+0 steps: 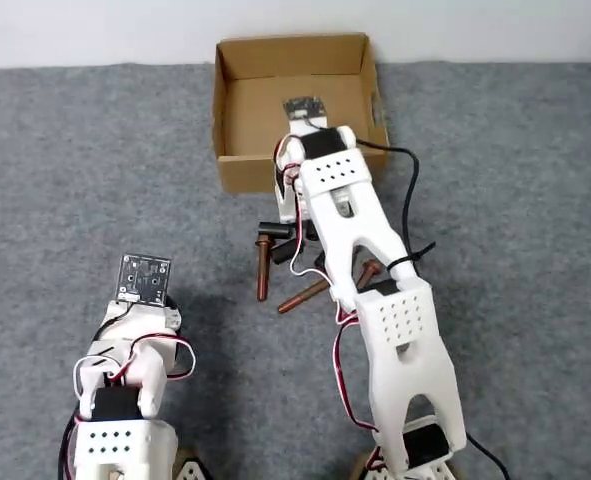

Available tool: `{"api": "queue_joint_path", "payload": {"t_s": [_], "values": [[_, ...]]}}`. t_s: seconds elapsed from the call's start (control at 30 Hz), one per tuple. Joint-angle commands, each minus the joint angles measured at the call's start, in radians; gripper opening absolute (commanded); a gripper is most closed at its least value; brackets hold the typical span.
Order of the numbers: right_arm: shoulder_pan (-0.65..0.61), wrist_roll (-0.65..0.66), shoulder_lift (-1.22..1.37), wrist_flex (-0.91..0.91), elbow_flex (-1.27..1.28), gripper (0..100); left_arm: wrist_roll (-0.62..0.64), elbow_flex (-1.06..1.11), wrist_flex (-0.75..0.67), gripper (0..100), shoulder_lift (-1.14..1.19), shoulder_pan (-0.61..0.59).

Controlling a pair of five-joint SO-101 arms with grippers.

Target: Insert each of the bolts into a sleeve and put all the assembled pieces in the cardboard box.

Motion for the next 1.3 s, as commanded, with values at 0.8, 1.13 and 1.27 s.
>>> {"api": "queue_joint_path", "payload": {"t_s": [0.8, 1.13, 1.27], "values": [[0.013, -0.081, -0.216, 0.229, -0.041, 0.9, -0.008, -0.019, -0.029, 1, -0.009, -0.003], [0.027, -0.149, -0.616, 0.231, 0.304, 0.9, -0.008, -0.018, -0.029, 1, -0.009, -0.003], [0.082, -0.19, -0.834, 0.228, 0.539, 0.9, -0.008, -0.018, -0.026, 1, -0.009, -0.003]]}}
